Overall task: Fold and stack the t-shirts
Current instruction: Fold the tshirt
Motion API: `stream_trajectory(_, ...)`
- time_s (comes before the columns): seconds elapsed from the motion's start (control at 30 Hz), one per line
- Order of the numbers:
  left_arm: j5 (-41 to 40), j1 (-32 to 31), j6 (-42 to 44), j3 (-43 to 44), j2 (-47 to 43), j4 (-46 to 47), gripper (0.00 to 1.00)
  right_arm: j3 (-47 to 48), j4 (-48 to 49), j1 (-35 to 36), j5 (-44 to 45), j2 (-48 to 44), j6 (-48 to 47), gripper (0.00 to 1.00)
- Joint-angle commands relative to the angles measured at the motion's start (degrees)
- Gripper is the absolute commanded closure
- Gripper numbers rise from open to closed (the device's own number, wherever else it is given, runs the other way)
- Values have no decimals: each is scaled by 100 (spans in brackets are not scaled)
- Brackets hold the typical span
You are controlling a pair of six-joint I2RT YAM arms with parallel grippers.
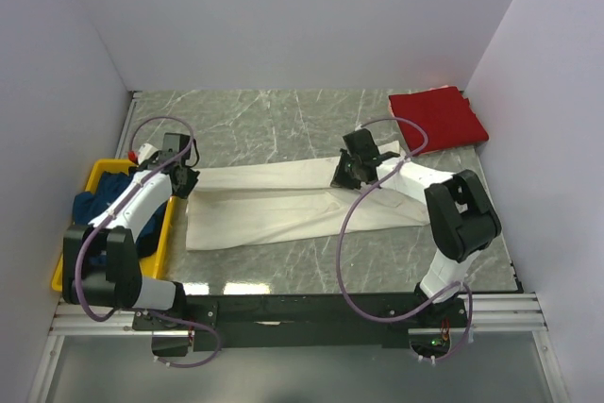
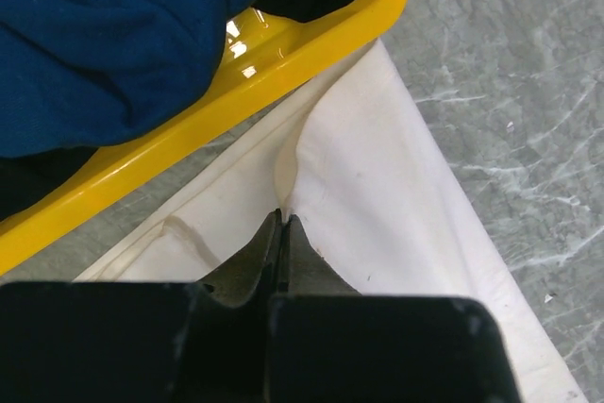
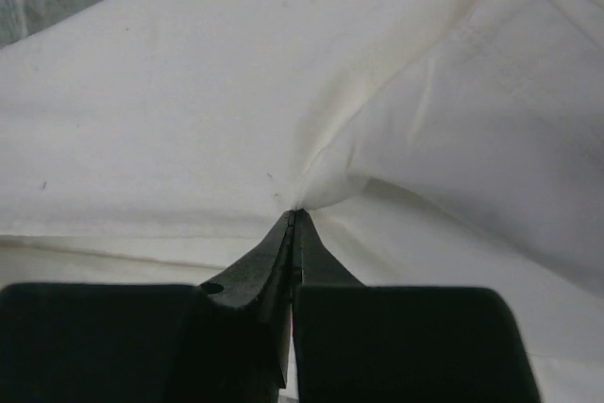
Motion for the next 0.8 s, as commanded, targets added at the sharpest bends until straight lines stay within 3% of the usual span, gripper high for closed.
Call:
stream_trajectory(0.0,-204,-12,114,-55,-249,-71,99,-234,137,-58,-96,-445,-68,98)
stream_trajectory(0.3,25,-4,-97,-678,-355,201,99,-771,629,-49,-578,-340,37,94)
stream_trajectory(0.4,104,5,-106,-802,-363,306,99,-772,691,-49,-684,-313,2,83)
stream_trajectory(0.47,209,14,-62,-828,-390,368,93,-684,560,-49,-711,-357,-42,73)
stream_trajectory(0.57,341,14,78,-846,-547,518,73,-552,315,-84,-658,-611,-165,62)
stream_trajectory(0.7,491,14,359,-628,-890,527,44,-394,-55,-478,-641,-1094,-375,57)
stream_trajectory(0.77,578,14,561,-417,-987,413,38,-280,-196,-786,-606,-1314,-498,55)
